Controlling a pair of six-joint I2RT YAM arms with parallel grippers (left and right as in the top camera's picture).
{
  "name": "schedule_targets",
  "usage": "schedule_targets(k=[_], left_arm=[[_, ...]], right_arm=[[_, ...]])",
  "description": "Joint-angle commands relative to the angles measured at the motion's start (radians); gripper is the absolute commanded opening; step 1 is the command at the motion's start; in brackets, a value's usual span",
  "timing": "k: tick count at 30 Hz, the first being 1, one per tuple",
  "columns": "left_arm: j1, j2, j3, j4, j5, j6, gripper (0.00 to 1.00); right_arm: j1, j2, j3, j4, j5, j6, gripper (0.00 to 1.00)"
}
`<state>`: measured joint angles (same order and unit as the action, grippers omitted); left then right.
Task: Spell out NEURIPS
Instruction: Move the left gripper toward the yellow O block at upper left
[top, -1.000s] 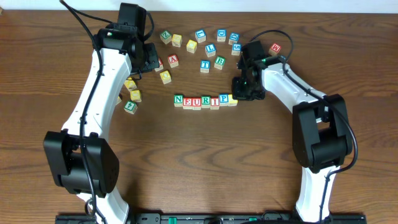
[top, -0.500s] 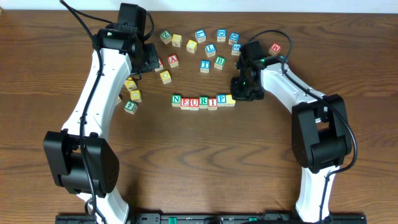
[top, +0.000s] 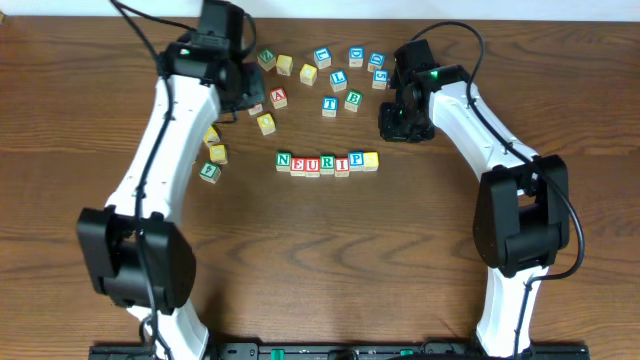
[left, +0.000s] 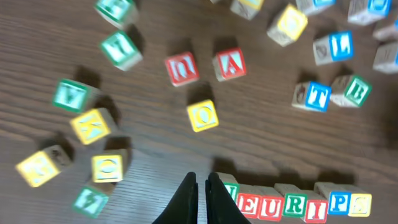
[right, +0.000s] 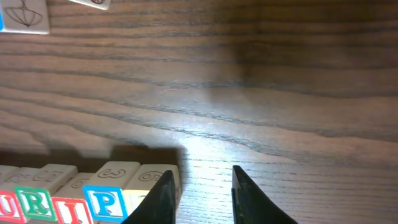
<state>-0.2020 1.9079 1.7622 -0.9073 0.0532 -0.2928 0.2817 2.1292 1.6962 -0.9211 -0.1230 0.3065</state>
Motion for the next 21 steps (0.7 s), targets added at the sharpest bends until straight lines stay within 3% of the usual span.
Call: schedule_targets(k=[1,21], left_arm=[[-0.039,0.076,0.014,0.000,0.011,-0.020,0.07],[-0.086,0.214,-0.050,0.016,0.011,-0.017,0.07]], right_arm=[[-0.003,0.002,0.017,-0.005,0.019,0.003,0.26],[0.000,0.003,0.016,-0.007,0.043,0.003,0.33]])
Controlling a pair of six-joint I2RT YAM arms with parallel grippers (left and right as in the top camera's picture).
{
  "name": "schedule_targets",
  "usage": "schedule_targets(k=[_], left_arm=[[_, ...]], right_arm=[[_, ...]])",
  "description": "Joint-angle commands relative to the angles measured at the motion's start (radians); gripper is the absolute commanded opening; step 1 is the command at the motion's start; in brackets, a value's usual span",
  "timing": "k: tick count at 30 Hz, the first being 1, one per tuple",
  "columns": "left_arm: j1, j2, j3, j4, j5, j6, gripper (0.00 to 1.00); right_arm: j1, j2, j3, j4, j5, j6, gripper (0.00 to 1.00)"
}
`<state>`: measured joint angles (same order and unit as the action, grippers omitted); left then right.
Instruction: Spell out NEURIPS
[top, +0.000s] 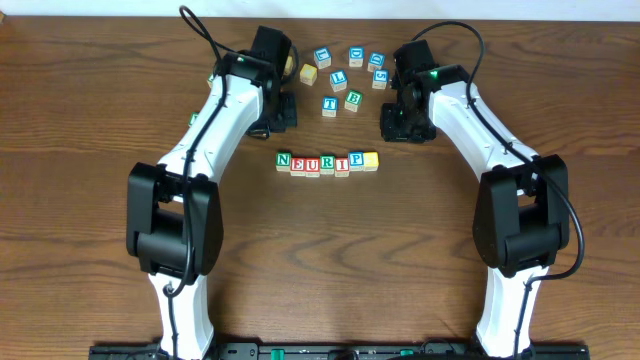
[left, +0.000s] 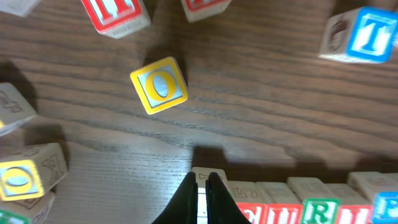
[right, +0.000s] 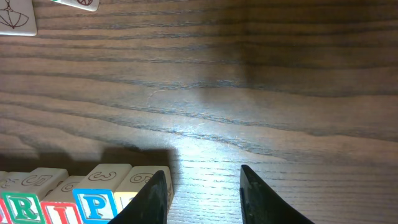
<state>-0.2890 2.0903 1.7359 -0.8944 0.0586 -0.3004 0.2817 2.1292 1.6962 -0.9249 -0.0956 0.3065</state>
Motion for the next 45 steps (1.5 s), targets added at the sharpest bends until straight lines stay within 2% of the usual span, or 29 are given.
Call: schedule_targets(k=[1,5,13,35,45], left_arm=[[0.001,0.035,-0.029,0.007,0.006,-0.007,0.07],[0.002,0.043,-0.032,0.017,0.006,0.033,0.07],[0.001,0.048,-0.032,0.018,0.006,0.042,0.07],[0.001,0.087,-0.039,0.052,0.006,0.042,0.08],[0.001,0.087,-0.096,0.074,0.017,0.046,0.07]], right_arm=[[0.000,0.003,0.016,-0.003,0.015,0.003,0.34],[0.001,0.003,0.016,-0.003,0.015,0.003,0.38],[0.002,0.003,0.016,-0.003,0.016,0.003,0.54],[0.002,0.003,0.016,-0.003,0.019,0.003,0.56],[0.002,0.003,0.016,-0.002,0.027,0.003,0.57]])
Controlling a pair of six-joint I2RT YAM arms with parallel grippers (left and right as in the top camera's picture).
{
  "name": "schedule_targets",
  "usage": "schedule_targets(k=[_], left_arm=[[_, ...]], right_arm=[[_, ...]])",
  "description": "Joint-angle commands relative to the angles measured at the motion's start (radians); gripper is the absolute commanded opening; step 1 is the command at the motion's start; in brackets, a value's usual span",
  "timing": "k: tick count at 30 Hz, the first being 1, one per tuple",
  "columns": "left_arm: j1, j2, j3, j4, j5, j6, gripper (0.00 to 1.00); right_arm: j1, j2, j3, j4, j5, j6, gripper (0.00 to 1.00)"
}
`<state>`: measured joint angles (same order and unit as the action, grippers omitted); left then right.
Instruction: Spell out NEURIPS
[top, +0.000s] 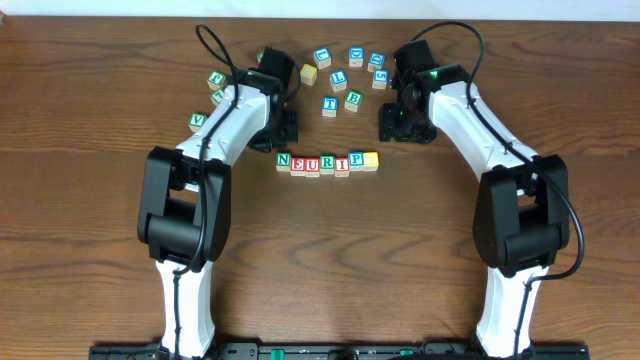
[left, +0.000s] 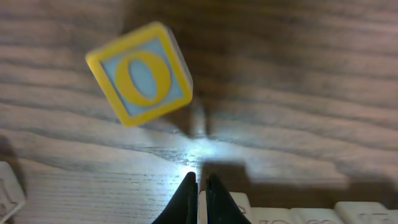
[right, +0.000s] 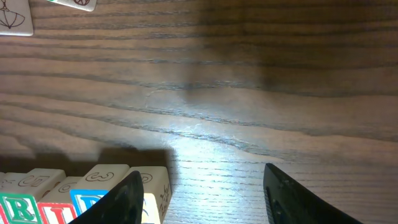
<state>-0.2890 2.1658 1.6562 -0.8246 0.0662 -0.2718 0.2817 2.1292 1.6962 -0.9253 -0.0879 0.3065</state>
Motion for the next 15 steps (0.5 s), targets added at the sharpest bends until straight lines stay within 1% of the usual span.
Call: schedule_targets(k=[1,8,11,15], left_arm=[[0.001,0.012,-0.016,0.005,0.009,0.017,0.07],[0.001,0.012,-0.016,0.015,0.014,0.039,0.07],[0.001,0.012,-0.016,0.018,0.033,0.069,0.08],[0.001,0.012,-0.016,0.007,0.035,0.070,0.08]], right_arm=[[0.002,0.003,0.016,-0.002,0.019,0.003,0.57],[0.002,0.003,0.016,-0.002,0.021,0.003,0.57],[0.002,0.003,0.016,-0.002,0.023,0.003,0.57],[0.002,0.003,0.016,-0.002,0.023,0.003,0.57]])
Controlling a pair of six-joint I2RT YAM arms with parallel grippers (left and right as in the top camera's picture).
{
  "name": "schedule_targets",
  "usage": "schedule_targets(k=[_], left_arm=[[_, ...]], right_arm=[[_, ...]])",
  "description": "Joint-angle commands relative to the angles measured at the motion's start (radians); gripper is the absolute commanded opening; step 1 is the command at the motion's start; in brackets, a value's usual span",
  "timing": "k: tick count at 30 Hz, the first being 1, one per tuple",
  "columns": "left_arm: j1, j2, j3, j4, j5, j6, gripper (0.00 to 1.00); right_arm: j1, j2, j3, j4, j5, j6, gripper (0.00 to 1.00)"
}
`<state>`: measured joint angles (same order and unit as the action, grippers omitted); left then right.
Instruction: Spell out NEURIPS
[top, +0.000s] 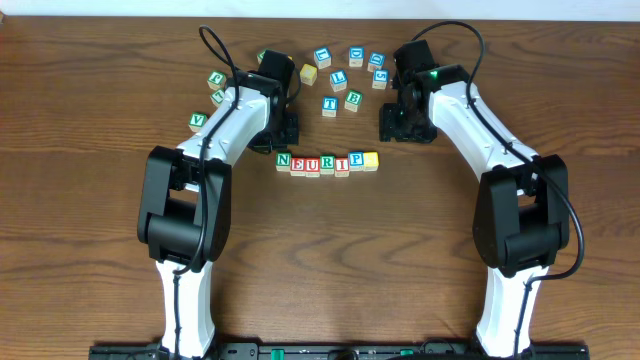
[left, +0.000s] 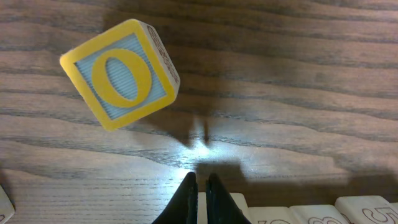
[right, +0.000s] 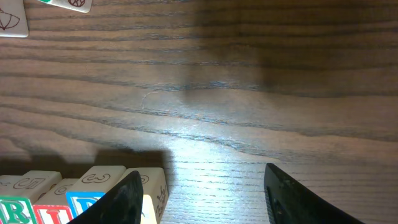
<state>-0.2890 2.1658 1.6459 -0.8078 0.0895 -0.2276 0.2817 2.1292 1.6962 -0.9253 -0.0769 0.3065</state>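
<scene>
A row of letter blocks (top: 327, 161) lies mid-table reading N, E, U, R, I, P, with a yellow block (top: 371, 159) at its right end. My left gripper (top: 284, 128) is shut and empty, low behind the row's left end; its tips (left: 199, 185) sit just above the row's pale tops (left: 280, 214). A yellow O block (left: 120, 73) lies beyond them. My right gripper (top: 399, 125) hangs behind the row's right end, open wide (right: 202, 190), with the yellow end block (right: 155, 186) beside its left finger (right: 124, 200).
Loose blocks sit behind the row: T (top: 329, 104), B (top: 352, 100), L (top: 338, 78) and several more along the back. Green blocks (top: 215, 78) lie left of my left arm. The right wrist view shows bare wood (right: 249, 93) ahead.
In the left wrist view the O block sits a little further left and higher, so that gripper has shifted slightly. The right gripper stays wide open in the same place.
My left gripper was shut over the loose blocks at the back left, while the right stood narrowly open at the row's right end. The left then came over behind the N end, and the right opened wider. Both now rest there, the row unchanged.
</scene>
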Motion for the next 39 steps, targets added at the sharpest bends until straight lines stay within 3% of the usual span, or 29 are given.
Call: schedule_targets(k=[1,39], left_arm=[[0.001,0.012,-0.006,-0.014,0.012,0.025,0.07],[0.001,0.012,-0.006,-0.017,0.035,0.028,0.07]], right_arm=[[0.002,0.003,0.016,-0.002,0.012,0.003,0.57],[0.002,0.003,0.016,-0.003,0.016,0.003,0.58]])
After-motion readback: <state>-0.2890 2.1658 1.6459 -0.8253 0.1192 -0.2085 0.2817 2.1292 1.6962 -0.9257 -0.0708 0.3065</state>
